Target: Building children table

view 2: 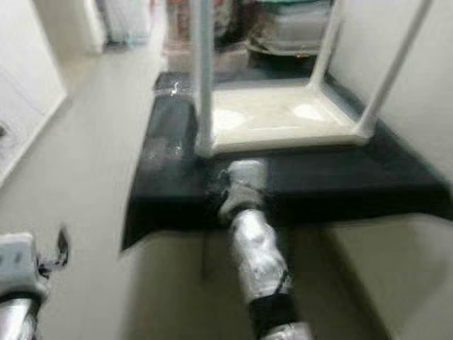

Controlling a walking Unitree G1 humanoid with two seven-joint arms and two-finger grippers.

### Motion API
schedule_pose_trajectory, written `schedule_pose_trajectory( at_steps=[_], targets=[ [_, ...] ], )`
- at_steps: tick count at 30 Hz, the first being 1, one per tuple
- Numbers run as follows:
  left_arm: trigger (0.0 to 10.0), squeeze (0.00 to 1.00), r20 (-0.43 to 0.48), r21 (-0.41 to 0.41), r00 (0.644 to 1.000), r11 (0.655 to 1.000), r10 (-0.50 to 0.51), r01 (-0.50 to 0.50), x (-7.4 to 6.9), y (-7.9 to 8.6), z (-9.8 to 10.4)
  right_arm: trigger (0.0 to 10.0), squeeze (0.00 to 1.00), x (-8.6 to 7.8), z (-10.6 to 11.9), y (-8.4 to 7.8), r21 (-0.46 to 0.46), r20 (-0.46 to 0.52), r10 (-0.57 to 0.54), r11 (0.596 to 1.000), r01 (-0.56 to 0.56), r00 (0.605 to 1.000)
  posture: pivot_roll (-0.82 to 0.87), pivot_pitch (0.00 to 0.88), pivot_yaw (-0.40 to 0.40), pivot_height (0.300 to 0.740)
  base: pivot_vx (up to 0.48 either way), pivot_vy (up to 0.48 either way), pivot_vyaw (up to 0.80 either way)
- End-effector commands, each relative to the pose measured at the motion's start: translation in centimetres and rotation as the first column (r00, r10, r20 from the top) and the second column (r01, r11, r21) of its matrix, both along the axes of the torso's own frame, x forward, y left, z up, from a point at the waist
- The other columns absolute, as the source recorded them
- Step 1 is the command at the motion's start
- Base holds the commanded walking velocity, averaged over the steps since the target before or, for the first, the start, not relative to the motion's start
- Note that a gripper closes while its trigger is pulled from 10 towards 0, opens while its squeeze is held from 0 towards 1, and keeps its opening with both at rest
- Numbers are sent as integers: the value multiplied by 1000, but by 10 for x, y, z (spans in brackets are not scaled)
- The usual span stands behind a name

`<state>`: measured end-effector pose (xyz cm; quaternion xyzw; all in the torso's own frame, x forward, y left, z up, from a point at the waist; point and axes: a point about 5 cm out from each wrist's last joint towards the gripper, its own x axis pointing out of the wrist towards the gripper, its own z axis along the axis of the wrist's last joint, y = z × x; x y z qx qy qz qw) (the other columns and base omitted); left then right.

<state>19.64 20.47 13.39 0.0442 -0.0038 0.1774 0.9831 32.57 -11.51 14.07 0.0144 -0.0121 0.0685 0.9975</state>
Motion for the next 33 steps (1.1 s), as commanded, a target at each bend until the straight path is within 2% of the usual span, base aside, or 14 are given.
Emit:
schedule_pose_trajectory(
  at_steps=[1, 16, 30, 33],
  targets=[
    [10000, 0, 8, -4, 1000, 1000, -16, 16, 2, -4, 1, 10000, 0, -1, -7, -17, -11, -20, -57, 998, 57, 998, 100, 0, -5, 740, 428, 0, 0],
    [10000, 0, 1, -12, 1000, 1000, -14, 14, 2, -2, 1, 10000, 0, 1, -4, -17, -11, -7, -65, 998, 65, 998, 100, 0, -4, 740, 393, 0, 0],
    [10000, 0, -5, -21, 1000, 1000, -23, 23, 2, -3, 0, 10000, 0, 2, -5, -25, -31, -5, -119, 992, 118, 993, 103, 0, -5, 740, 0, 0, 0],
    [10000, 0, -7, -28, 999, 999, -33, 33, 2, -5, -1, 10000, 0, 4, -5, -33, -61, -5, -167, 984, 166, 986, 103, 0, -5, 740, 0, 0, 0]
  ],
)
